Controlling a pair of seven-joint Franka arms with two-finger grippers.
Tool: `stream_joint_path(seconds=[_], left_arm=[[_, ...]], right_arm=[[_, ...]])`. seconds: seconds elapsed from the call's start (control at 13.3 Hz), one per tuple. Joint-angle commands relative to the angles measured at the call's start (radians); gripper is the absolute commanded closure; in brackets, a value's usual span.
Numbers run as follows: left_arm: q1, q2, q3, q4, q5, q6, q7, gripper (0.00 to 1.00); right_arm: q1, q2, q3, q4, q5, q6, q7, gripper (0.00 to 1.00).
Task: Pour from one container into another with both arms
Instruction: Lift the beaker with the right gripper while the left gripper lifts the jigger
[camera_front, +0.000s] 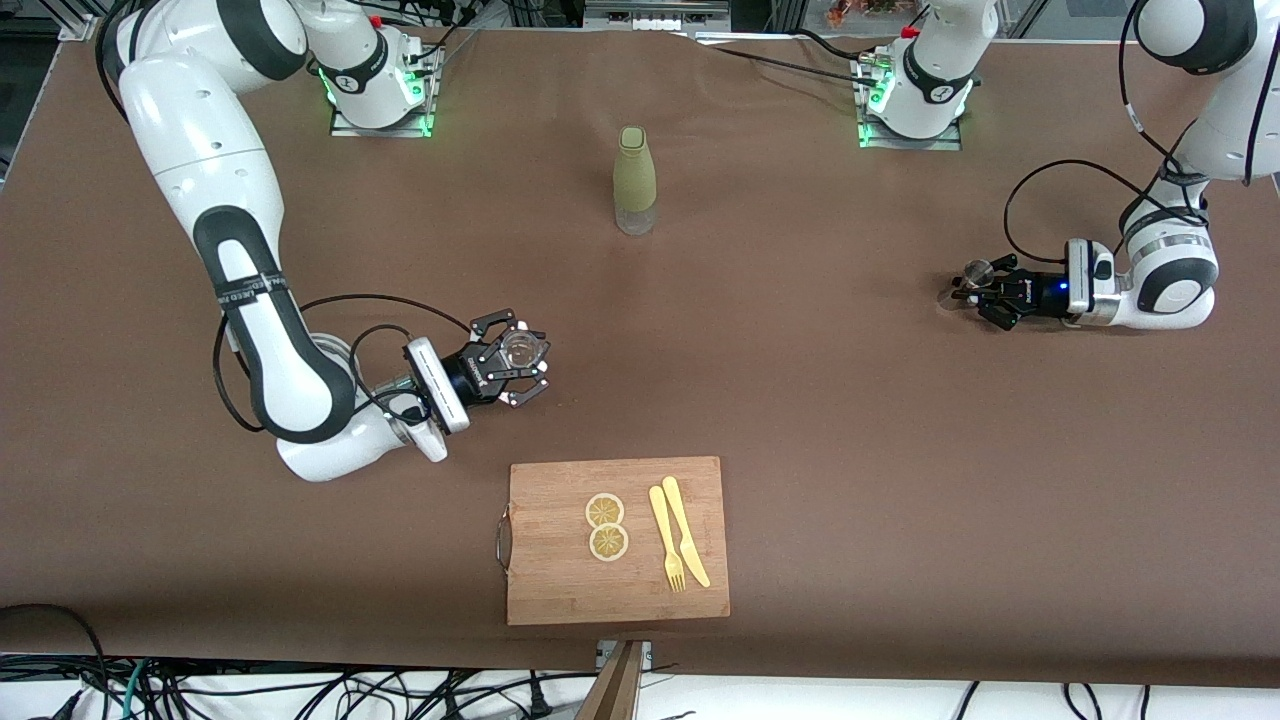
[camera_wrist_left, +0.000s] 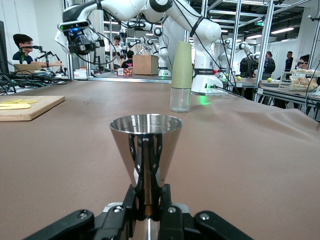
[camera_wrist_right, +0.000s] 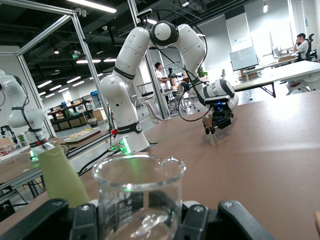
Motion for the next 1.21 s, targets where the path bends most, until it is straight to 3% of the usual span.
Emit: stream_joint_path(seconds=[0.0,0.38,0.6,0.9,1.13], left_arm=[[-0.003,-0.001,0.024,-0.032,0.001,-0.015,0.366,1.0],[-0.003,-0.056,0.024,-0.028,-0.006,-0.041,0.238,1.0],[-0.023,-0.106,0.003,-0.022,-0.067,-0.032,0.104,1.0],[-0.049,-0.139,-0.142,-0.011,-0.183,0.123,-0.093,1.0],[-0.083,-0.167,-0.245,0.0,-0.248,0.264,-0.294,1.0]], right_arm=[[0.059,-0.049,0.005,-0.008,-0.014,0.065,0.024,1.0],[0.129,-0.092,0.005,-0.005,-0.052,0.1,0.238,1.0],[0.151,-0.092,0.008,-0.005,-0.086,0.1,0.242,1.0],[0.178,-0.093,0.007,0.014,-0.117,0.096,0.277,1.0],[0.209,-0.093,0.01,0.068,-0.17,0.087,0.45,1.0]])
